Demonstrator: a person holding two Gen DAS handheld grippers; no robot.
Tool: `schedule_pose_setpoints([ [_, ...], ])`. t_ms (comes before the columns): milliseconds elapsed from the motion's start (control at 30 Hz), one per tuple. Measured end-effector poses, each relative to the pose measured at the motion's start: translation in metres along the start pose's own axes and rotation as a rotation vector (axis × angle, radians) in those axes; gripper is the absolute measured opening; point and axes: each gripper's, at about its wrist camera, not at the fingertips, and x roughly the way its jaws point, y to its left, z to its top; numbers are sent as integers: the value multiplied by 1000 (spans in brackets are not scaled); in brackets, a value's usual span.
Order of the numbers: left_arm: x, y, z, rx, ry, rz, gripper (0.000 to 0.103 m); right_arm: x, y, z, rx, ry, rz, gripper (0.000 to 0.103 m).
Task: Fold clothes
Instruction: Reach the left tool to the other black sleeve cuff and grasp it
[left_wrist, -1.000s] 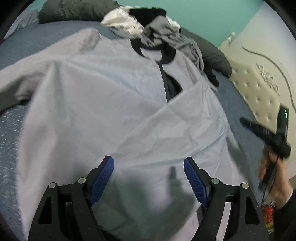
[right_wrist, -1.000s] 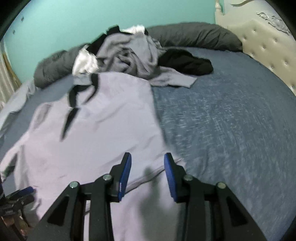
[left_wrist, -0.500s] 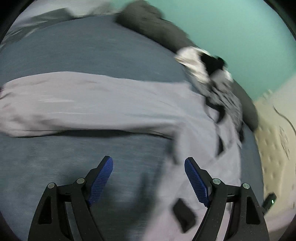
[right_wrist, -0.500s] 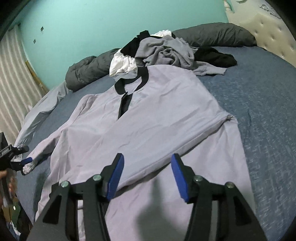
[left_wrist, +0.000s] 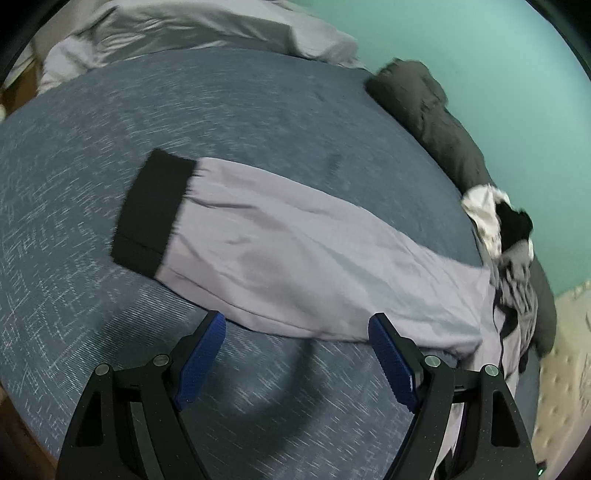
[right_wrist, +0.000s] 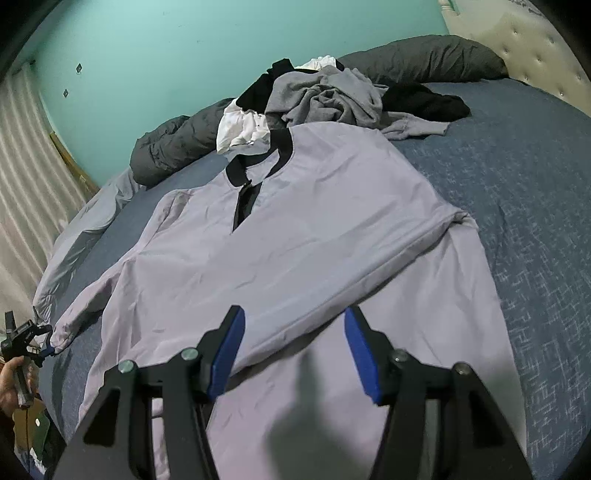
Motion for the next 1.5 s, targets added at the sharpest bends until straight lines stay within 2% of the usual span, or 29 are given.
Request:
schedule_pose_setpoints([
  [267,6,33,19,-116,-28,4,82,1,0,1,-5,-4,5,57],
  [467,10,45,27,-108,-31,48,81,2,2,1,-11,0,11,57],
  [500,11,47,29,-105,-32,56,78,1,2,1,-14,0,12,57],
  [567,12,51,31,-99,-33,71,56,1,3,1,-19,-2,14,57],
  [600,12,52,34,-90,-35,76,50,1,4,0,-21,-3,14,57],
  [633,10,52,36,-76,-38,78,39,1,4,0,-23,-3,12,57],
  [767,-2,46,52,-19,-84,93,30,4,4,0,-26,2,7,57],
  [833,-6,44,60,2,-96,104,30,4,3,0,-28,3,5,57],
  [1000,22,52,62,17,22,165,30,5,4,-1,-41,6,3,57],
  [1133,26,50,59,34,4,170,30,6,5,-1,-52,9,2,57],
  [1233,19,55,58,22,-22,133,30,7,6,-2,-61,12,1,57],
  [1367,-1,54,62,65,-67,97,26,7,8,-2,-65,10,-3,57],
  [1500,-12,34,74,96,-101,52,24,6,9,-3,-70,7,-3,57],
])
